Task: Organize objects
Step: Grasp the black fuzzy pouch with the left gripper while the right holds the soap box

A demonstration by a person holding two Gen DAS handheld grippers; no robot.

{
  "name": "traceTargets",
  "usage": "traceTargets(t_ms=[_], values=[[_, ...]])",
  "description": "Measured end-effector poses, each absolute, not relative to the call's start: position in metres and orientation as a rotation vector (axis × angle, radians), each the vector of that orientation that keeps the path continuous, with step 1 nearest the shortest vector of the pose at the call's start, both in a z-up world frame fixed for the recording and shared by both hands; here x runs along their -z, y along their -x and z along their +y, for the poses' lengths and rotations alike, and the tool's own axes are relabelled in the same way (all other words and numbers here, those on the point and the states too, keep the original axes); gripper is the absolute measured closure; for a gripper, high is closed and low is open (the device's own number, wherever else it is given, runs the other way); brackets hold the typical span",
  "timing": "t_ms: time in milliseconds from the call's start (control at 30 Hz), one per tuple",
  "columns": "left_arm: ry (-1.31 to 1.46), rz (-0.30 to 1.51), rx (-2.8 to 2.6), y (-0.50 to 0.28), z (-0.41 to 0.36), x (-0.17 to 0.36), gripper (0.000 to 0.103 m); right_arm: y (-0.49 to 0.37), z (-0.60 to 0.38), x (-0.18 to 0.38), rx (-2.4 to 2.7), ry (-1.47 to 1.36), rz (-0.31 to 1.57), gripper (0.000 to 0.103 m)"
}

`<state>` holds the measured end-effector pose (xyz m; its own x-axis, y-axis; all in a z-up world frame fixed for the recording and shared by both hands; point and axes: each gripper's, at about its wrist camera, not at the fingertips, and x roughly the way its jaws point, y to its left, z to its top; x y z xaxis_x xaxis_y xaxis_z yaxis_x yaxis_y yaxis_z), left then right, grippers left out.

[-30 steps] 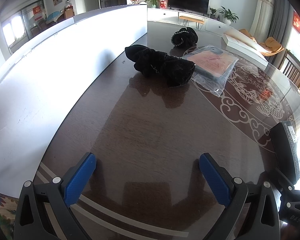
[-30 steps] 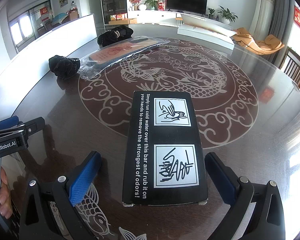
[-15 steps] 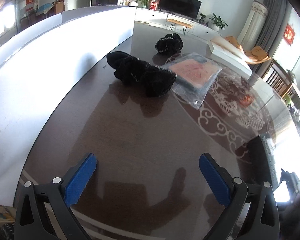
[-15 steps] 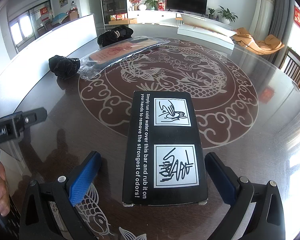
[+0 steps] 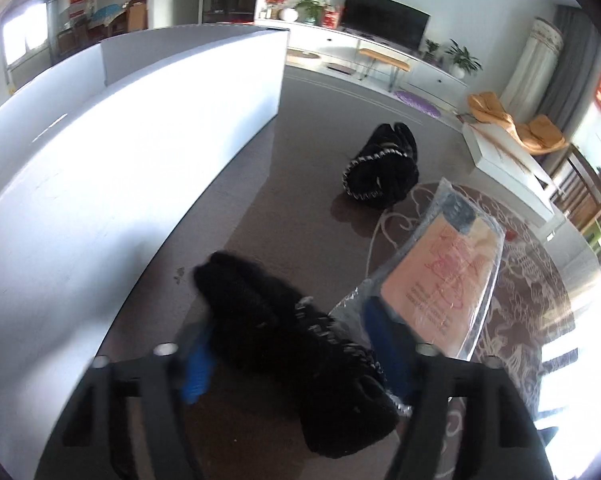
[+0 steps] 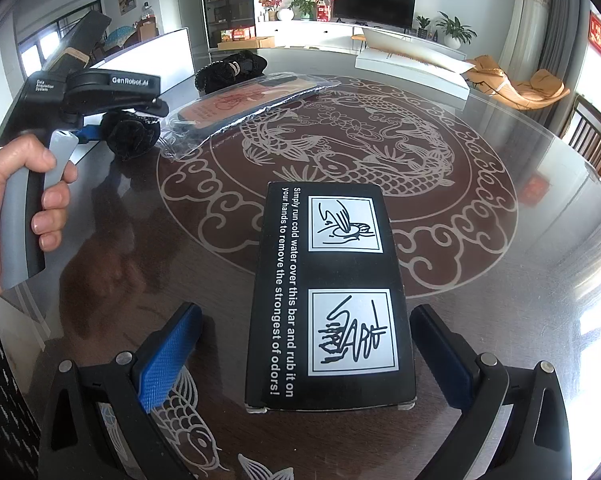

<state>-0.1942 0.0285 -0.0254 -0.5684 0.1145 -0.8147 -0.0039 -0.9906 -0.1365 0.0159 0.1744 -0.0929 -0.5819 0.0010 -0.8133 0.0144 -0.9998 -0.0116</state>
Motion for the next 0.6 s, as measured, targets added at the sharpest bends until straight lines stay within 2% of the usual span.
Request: traceTargets(t_ms=[100, 200, 267, 333, 500, 600], values=[[1.356, 0.05, -2.623, 0.164, 0.037, 0.023, 0.054, -0.016, 0.174, 0.093, 2.787, -1.433, 0.027, 0.0], [1.352, 0.084, -2.389, 0.121, 0.038, 0.023, 0.053, -0.016, 0.174, 0.093, 2.787, -1.433, 0.026, 0.0], [1.347, 0.097, -2.336, 0.098, 0.038, 0.023, 0.044, -0.016, 0.174, 0.093, 2.787, -1.433, 0.027, 0.0], [1.363, 0.109, -2.382, 0.087, 0.035, 0.027, 0.005, -0.016, 0.174, 0.093, 2.787, -1.433, 0.027, 0.0], [1.39, 0.108, -2.474, 0.088, 0.03, 0.03, 0.001, -0.016, 0.174, 0.093, 2.787, -1.433, 0.026, 0.0], [1.383, 0.206, -2.543, 0.085, 0.032, 0.035, 0.0, -0.016, 0.174, 0.093, 2.787, -1.433, 0.027, 0.0]])
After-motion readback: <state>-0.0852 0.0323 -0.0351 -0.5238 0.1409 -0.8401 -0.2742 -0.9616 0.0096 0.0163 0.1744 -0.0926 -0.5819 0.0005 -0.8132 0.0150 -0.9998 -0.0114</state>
